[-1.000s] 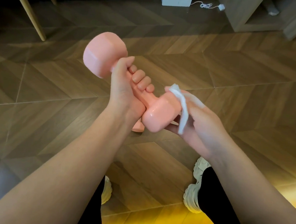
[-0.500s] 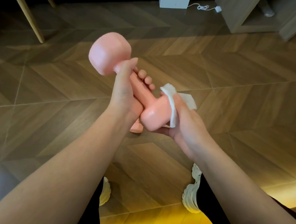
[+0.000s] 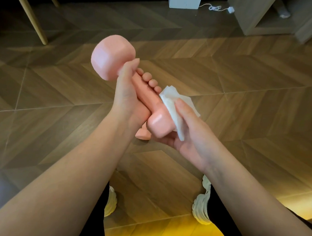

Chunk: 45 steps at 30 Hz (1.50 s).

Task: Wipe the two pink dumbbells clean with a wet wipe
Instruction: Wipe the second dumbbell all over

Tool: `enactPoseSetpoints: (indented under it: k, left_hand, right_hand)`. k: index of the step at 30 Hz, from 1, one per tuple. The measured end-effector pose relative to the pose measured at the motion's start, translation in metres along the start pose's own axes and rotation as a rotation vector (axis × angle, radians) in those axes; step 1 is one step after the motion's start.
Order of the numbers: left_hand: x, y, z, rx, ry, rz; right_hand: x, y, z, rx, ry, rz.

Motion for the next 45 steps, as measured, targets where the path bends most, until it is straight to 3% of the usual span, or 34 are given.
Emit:
enactPoseSetpoints:
  k: [4, 8, 11, 15, 17, 26, 30, 32, 37, 41, 45]
  left_hand:
    - [-0.011, 0.000, 0.006, -0.025, 0.003, -0.091]
    - [-0.011, 0.003, 0.006, -0.024, -0.029, -0.079]
    - [-0.006, 0.007, 0.006, -0.036, -0.056, -0.046]
    - [-0.008, 0.012, 0.005, -0.052, -0.050, -0.049]
    - [-0.010, 0.013, 0.005, -0.064, -0.020, -0.063]
    - [-0.012, 0.012, -0.003, -0.013, -0.040, -0.074]
    - [-0.015, 0.013, -0.003, -0.025, -0.127, -0.081]
    - [-0.017, 0.014, -0.002, -0.058, -0.178, -0.085]
    - [-0.020, 0.019, 0.008, -0.144, -0.283, -0.060]
    - [-0.018, 0.021, 0.011, -0.157, -0.408, -0.022]
    - [-0.016, 0.020, 0.008, -0.162, -0.388, 0.002]
  right_hand:
    - [-0.018, 0.002, 0.014, -0.128, 0.258, -0.209]
    - [-0.031, 0.001, 0.009, -0.020, 0.178, -0.321]
    - [-0.042, 0.004, 0.015, -0.040, 0.244, -0.375]
    - [-0.076, 0.022, 0.042, -0.228, 0.315, -0.648]
    - [-0.078, 0.029, 0.053, -0.311, 0.388, -0.703]
    - [-0.010, 0.057, 0.055, -0.735, 0.831, -0.390]
    - [-0.007, 0.036, 0.038, -0.510, 0.870, -0.169]
    - [0.001, 0.035, 0.036, -0.539, 0.997, -0.097]
    - [0.010, 0.043, 0.035, -0.664, 1.120, -0.123]
    - [0.008, 0.036, 0.027, -0.541, 1.253, -0.120]
    - [0.010, 0.031, 0.022, -0.506, 1.247, -0.049]
Point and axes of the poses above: each hand's wrist, its own y-axis away from the middle knuckle, its own x-axis out of the palm, z = x × y, the point moved 9 cm from there along -y, towards the middle knuckle, and after that the axes turned 13 degrees about y, right-handed, at the moved point
